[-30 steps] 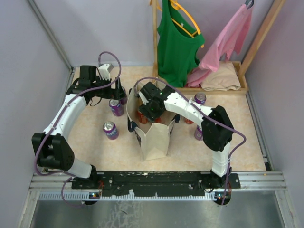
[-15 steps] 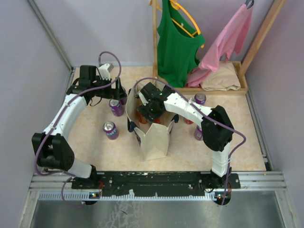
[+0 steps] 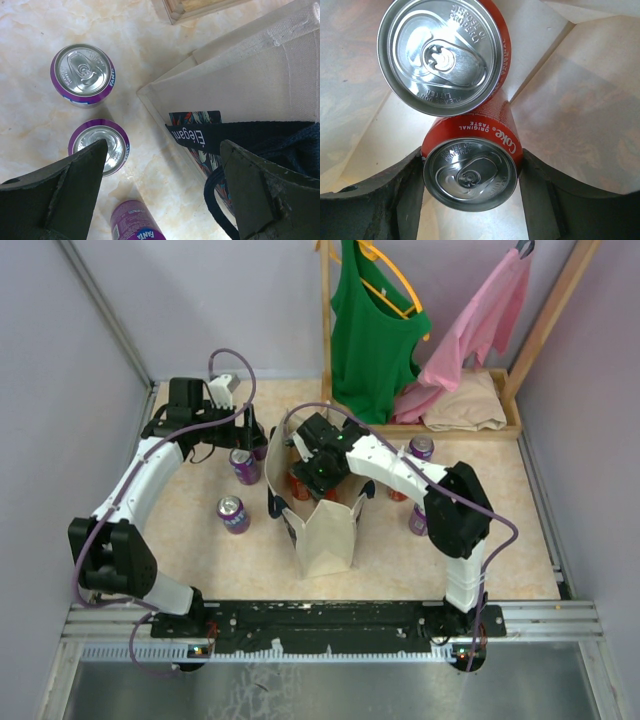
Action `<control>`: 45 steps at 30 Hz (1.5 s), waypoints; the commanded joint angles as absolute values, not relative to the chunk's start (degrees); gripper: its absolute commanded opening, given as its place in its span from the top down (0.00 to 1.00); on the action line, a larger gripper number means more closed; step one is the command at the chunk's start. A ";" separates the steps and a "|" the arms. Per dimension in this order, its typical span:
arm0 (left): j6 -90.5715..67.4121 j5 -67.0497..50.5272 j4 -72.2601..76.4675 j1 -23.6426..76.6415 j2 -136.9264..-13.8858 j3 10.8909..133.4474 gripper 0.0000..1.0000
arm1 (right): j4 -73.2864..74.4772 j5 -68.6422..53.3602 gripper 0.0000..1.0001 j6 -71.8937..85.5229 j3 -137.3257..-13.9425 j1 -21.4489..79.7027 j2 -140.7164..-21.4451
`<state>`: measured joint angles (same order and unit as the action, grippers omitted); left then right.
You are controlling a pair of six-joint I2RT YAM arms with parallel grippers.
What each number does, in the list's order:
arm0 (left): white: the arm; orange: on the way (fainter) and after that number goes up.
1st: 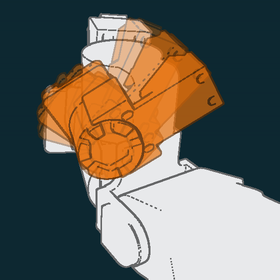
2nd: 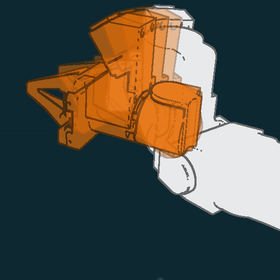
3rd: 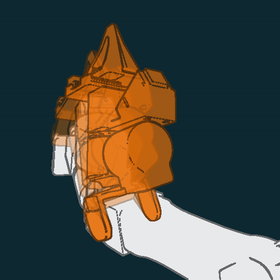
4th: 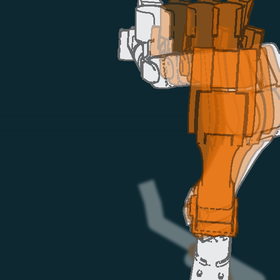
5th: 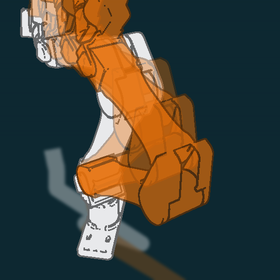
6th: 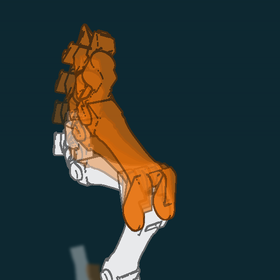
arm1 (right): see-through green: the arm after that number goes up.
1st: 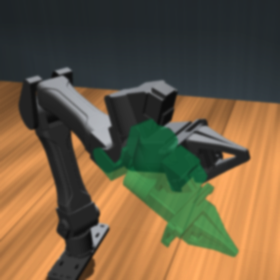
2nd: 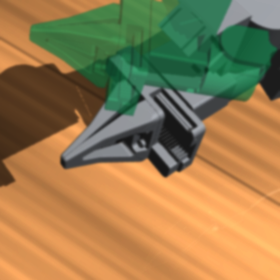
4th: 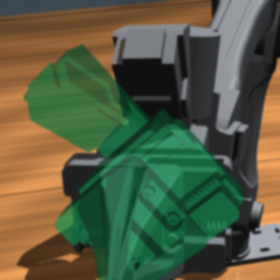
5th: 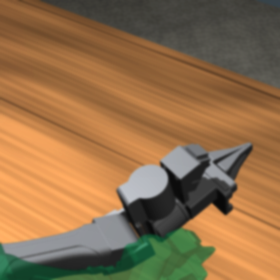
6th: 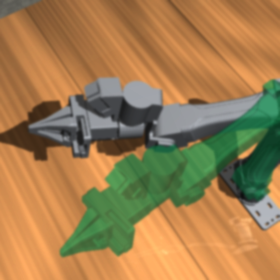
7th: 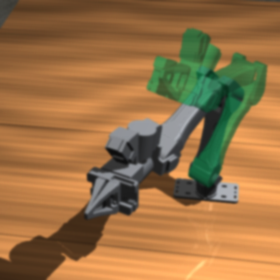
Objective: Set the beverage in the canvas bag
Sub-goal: Place the drink in the canvas bag.
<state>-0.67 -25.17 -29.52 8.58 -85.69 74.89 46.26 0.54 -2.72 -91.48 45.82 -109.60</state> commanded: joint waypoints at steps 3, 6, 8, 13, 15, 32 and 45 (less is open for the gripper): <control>-1.06 -26.92 -28.22 8.37 -86.36 74.97 0.01 | 45.16 -4.24 1.00 -2.51 -91.66 45.53 -105.70; -1.19 -27.10 -28.13 8.30 -86.55 74.98 0.01 | 44.66 -5.93 1.00 -2.56 -91.28 45.53 -105.09; -1.14 -27.23 -28.04 8.35 -86.57 75.04 0.01 | 43.86 -7.24 1.00 -2.55 -90.69 45.47 -104.46; -1.29 -27.46 -27.96 8.34 -86.66 75.06 0.01 | 42.55 -6.50 1.00 -2.15 -89.01 45.42 -104.29; -1.32 -27.56 -27.86 8.37 -86.71 74.98 0.01 | 43.11 -4.80 0.83 -2.18 -89.14 45.44 -104.97; -1.56 -28.01 -27.64 8.35 -86.61 74.38 0.01 | 40.40 8.00 0.21 -2.57 -90.44 45.44 -100.90; -1.23 -29.07 -27.15 8.35 -87.64 74.75 0.01 | 41.35 8.78 0.01 -2.73 -92.55 45.44 -99.49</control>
